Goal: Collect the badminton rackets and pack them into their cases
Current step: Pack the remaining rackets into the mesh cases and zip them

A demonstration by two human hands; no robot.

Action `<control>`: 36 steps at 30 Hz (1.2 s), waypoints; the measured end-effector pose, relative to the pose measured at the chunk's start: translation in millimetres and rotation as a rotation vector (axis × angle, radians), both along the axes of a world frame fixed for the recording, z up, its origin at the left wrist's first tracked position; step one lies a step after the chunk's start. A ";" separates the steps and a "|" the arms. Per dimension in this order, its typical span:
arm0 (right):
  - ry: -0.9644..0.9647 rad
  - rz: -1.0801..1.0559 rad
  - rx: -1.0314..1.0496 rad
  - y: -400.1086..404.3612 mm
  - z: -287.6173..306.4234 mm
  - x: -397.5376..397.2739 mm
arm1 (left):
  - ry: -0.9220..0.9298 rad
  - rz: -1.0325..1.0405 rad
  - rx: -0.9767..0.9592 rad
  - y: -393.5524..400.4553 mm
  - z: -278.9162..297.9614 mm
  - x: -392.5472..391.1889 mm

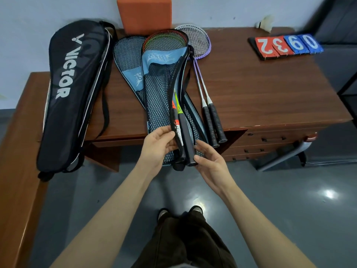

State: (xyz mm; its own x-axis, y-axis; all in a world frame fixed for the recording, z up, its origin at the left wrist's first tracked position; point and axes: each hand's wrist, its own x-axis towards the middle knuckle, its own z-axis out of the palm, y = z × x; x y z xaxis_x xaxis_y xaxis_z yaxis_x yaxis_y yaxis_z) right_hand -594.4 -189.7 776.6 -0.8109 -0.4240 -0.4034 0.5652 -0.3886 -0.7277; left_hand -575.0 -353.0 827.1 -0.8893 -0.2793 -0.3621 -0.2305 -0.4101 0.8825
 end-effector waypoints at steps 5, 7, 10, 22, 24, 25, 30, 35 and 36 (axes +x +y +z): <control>-0.090 0.043 0.000 -1.1 2.0 -7.8 | -0.029 0.031 -0.065 -1.1 -3.0 2.2; -0.083 0.101 0.060 -2.8 4.4 -9.1 | -0.045 -0.003 -0.312 1.7 -3.4 4.8; -0.060 0.121 0.166 -4.3 5.2 -11.5 | 0.082 -0.206 -0.794 2.7 -6.0 16.8; 0.125 0.116 0.379 -6.5 14.2 -21.6 | 0.265 -0.160 -1.377 19.9 -30.1 41.9; 0.235 0.146 0.498 -3.5 17.5 -22.4 | 0.262 -0.127 -1.365 20.9 -33.5 44.5; 0.299 0.164 0.558 -1.8 18.9 -22.4 | 0.252 -0.102 -1.351 21.7 -34.1 45.5; 0.394 0.155 0.562 3.3 25.2 -22.4 | 0.195 -0.016 -1.265 30.3 -33.9 42.3; 0.388 0.131 0.577 14.6 25.8 -29.1 | -0.003 0.024 -0.997 45.9 -41.5 33.7; 0.389 0.127 0.592 17.6 24.0 -29.6 | -0.041 0.056 -0.962 50.1 -45.0 34.7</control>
